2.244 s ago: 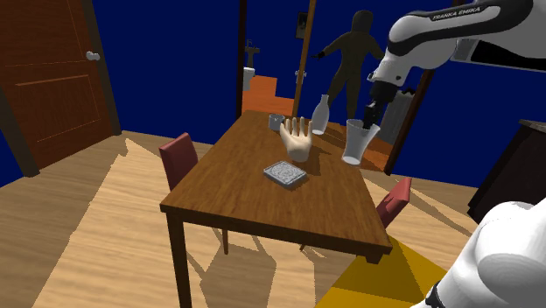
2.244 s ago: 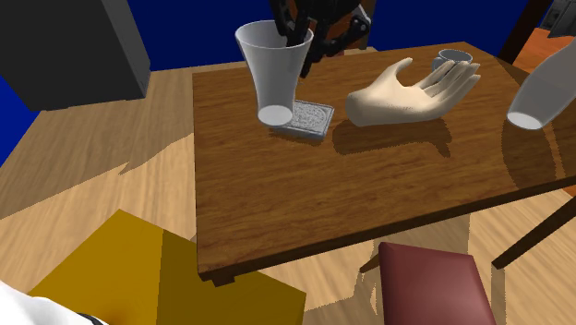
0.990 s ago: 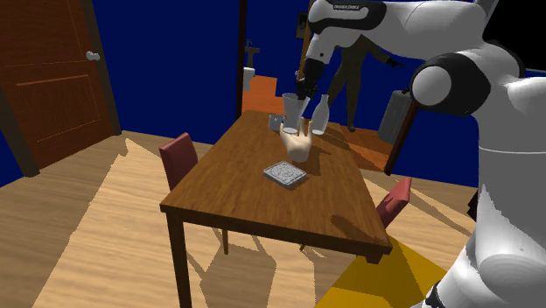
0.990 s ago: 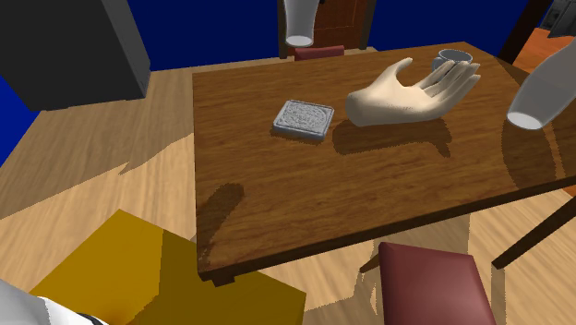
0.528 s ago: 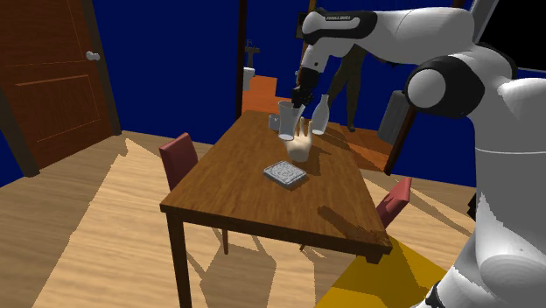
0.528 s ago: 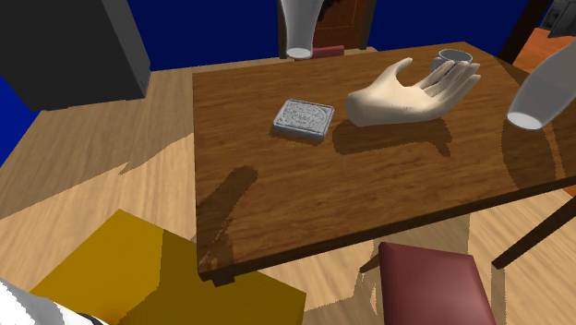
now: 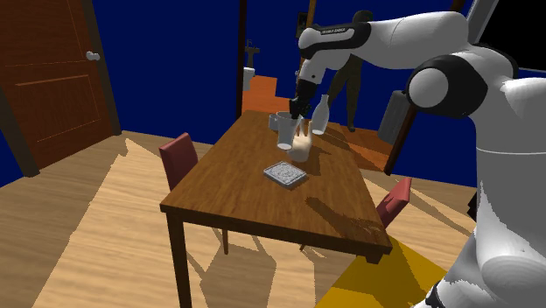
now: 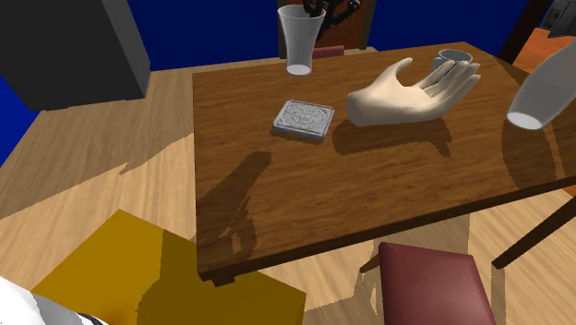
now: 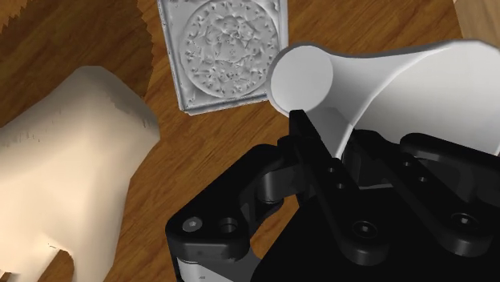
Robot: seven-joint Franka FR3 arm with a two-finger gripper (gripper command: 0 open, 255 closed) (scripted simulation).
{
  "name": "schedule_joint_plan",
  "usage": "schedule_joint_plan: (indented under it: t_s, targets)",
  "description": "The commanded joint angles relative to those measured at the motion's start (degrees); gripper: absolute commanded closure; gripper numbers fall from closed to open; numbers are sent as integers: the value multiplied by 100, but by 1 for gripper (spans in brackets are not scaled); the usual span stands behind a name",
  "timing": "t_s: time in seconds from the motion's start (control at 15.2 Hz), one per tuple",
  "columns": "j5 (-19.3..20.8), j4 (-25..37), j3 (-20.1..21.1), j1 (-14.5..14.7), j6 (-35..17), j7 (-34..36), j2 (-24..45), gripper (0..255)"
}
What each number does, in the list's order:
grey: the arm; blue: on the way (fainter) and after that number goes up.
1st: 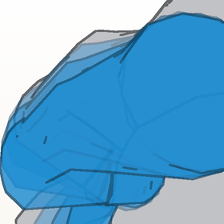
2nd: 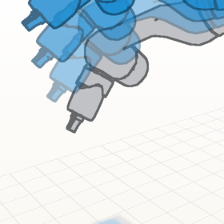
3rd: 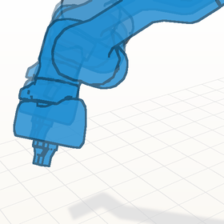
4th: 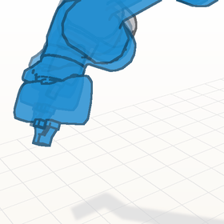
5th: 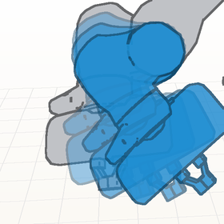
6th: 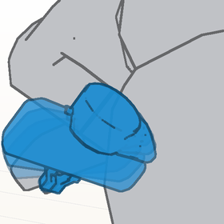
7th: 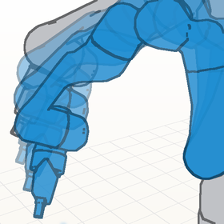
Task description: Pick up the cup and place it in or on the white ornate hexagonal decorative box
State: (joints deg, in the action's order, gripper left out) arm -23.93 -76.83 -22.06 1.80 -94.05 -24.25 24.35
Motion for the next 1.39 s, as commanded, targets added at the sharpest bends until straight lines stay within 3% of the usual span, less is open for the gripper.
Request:
schedule_joint_plan:
  t_s: [0.0,0.33,0.86,0.92,1.25,1.32]
  targets:
    - [-3,-155,3,24,-144,-35,-12,255]
    - [-28,-498,15,63,-485,-135,5,255]
    - [-27,-498,15,62,-485,-135,5,255]
    - [-28,-497,15,62,-485,-134,6,0]
    - [-28,-497,15,62,-485,-134,5,0]
    - [-19,-302,1,15,-296,-114,13,0]
